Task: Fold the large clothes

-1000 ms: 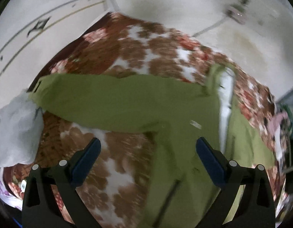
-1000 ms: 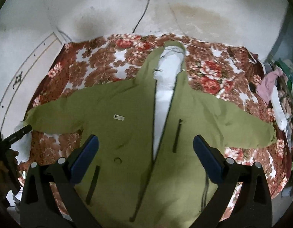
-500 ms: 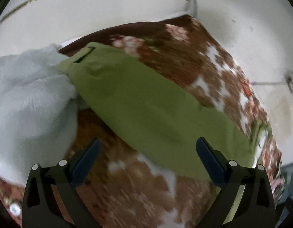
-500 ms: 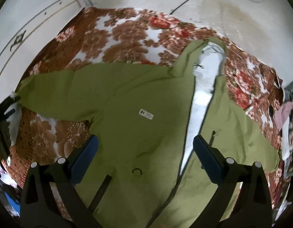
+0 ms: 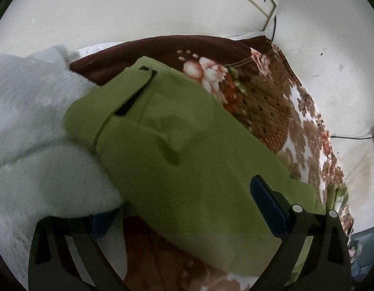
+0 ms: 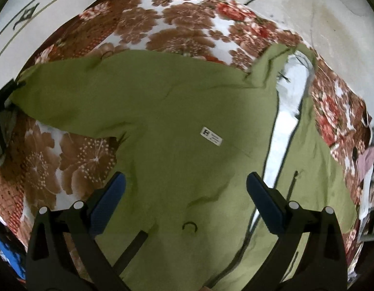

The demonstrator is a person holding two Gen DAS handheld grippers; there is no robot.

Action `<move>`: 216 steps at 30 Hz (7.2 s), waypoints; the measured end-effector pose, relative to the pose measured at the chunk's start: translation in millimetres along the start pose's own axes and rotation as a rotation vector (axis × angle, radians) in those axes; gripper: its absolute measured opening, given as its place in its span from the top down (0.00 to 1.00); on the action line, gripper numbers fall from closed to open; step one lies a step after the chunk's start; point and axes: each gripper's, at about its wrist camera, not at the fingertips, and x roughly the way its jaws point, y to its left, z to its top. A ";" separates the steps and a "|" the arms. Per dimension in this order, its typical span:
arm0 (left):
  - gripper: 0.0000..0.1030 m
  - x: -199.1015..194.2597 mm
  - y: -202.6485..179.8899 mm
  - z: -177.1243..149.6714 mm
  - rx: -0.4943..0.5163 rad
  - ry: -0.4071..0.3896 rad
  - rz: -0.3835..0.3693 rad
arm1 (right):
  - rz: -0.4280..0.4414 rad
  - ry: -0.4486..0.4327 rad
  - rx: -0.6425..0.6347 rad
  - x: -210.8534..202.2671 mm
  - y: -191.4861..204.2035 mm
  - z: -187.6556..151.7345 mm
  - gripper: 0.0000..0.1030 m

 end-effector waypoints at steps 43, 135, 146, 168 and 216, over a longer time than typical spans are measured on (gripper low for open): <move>0.98 -159.6 -562.9 -138.1 0.559 -0.184 -0.606 | 0.352 -0.070 -0.186 166.6 106.6 -4.9 0.04; 0.07 54.5 -493.3 -399.5 1.017 0.203 -0.046 | 0.065 0.007 0.882 127.9 -521.0 -232.1 0.04; 0.07 20.6 -648.3 -617.3 1.060 0.236 -0.206 | -0.004 0.044 1.061 89.1 -737.6 -415.9 0.04; 0.07 34.1 -712.0 -743.0 1.274 0.325 -0.188 | 0.455 -0.091 1.718 167.1 -922.6 -550.3 0.24; 0.05 61.3 -692.4 -853.9 1.445 0.257 -0.293 | 0.688 -0.336 0.400 -65.6 -437.5 19.8 0.95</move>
